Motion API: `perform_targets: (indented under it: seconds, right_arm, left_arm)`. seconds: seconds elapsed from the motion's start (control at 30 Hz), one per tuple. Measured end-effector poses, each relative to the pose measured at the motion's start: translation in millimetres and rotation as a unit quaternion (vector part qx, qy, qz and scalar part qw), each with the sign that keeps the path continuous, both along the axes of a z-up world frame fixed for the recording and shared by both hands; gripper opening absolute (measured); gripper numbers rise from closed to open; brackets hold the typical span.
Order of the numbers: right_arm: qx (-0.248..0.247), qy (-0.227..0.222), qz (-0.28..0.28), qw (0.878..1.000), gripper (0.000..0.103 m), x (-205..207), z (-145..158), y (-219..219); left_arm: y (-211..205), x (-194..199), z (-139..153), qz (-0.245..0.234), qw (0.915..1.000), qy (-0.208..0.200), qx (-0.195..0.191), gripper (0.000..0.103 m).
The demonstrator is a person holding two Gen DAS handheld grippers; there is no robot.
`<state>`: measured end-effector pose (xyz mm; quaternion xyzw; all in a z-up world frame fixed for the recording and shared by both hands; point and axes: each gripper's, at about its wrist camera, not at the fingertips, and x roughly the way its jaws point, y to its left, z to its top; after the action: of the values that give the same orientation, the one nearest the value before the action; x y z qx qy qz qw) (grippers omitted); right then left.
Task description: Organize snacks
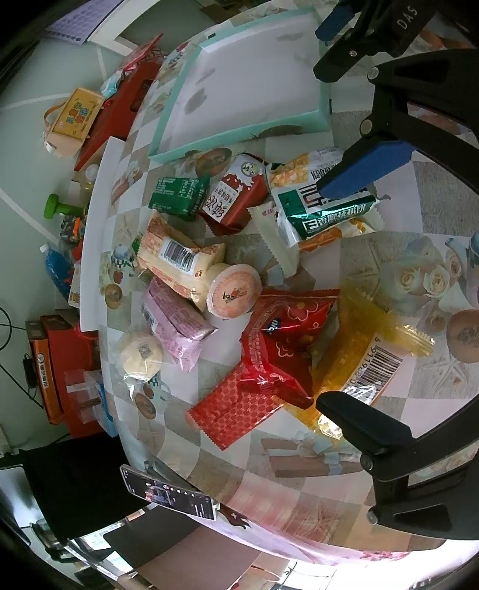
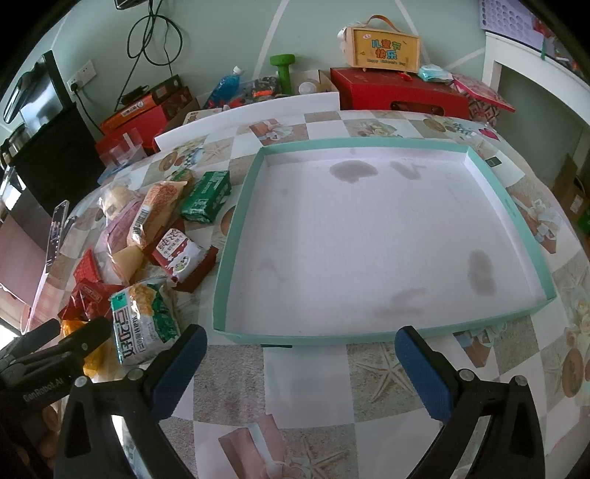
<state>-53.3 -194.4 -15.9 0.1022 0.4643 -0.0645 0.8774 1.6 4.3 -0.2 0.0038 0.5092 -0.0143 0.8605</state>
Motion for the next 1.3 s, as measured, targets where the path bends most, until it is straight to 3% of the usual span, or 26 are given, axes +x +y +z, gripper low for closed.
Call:
perform_targets:
  seconds: [1.3]
  right_arm:
    - [0.001,0.003,-0.002,1.0,0.103,-0.6,-4.1,-1.4]
  left_arm:
    - [3.8,1.5,-2.7,0.005,0.9999,0.01,-0.008,0.103]
